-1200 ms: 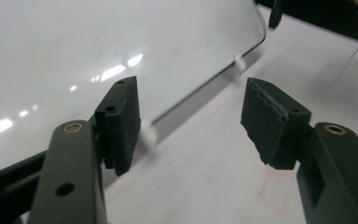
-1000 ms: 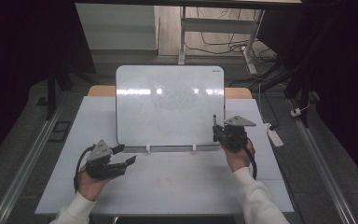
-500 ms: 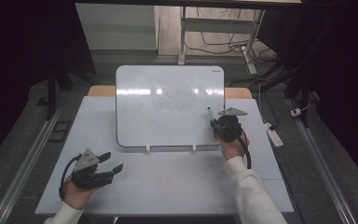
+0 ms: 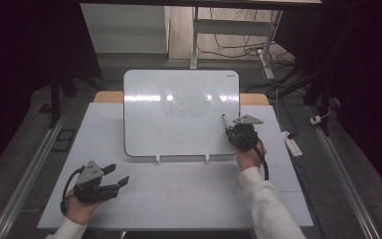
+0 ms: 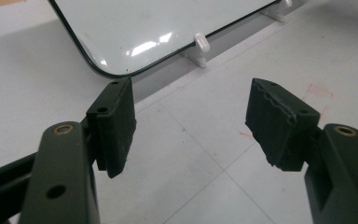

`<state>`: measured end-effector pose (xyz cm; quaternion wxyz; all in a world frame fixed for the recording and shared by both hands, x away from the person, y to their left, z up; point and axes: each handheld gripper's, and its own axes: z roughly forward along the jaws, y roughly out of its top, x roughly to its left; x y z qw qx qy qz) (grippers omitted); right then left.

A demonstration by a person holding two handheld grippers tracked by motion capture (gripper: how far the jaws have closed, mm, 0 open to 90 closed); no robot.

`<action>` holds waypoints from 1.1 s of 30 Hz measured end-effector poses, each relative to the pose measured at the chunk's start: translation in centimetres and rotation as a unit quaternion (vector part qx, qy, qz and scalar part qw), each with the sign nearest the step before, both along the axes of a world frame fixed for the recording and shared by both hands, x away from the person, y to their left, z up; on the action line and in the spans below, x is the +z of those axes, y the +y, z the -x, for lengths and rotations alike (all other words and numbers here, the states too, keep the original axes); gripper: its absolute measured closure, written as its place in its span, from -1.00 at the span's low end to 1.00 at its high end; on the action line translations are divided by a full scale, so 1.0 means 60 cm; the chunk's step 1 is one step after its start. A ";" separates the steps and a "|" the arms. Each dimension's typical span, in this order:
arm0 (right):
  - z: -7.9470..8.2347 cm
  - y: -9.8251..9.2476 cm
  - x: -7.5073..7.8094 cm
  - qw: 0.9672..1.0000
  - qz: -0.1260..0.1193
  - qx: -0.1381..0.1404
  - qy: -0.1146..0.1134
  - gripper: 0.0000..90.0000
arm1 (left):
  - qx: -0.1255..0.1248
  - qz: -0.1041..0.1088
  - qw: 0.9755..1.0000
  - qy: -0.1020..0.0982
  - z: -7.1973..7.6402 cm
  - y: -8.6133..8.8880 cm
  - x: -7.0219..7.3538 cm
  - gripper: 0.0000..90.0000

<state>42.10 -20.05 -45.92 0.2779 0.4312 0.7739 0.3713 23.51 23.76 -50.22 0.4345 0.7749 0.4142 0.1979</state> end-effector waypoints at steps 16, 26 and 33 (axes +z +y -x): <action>0.045 -0.020 0.000 0.995 -0.027 0.082 -0.052 0.24 | 0.001 -0.002 1.000 0.016 -0.007 0.005 -0.010 -0.27; 0.109 -0.073 -0.013 0.981 -0.046 0.176 -0.069 0.06 | -0.016 -0.002 0.999 0.040 -0.017 0.001 -0.019 -0.39; 0.142 -0.123 -0.034 0.982 -0.036 0.177 -0.061 0.01 | -0.018 -0.004 0.999 0.045 -0.020 0.001 -0.024 -0.45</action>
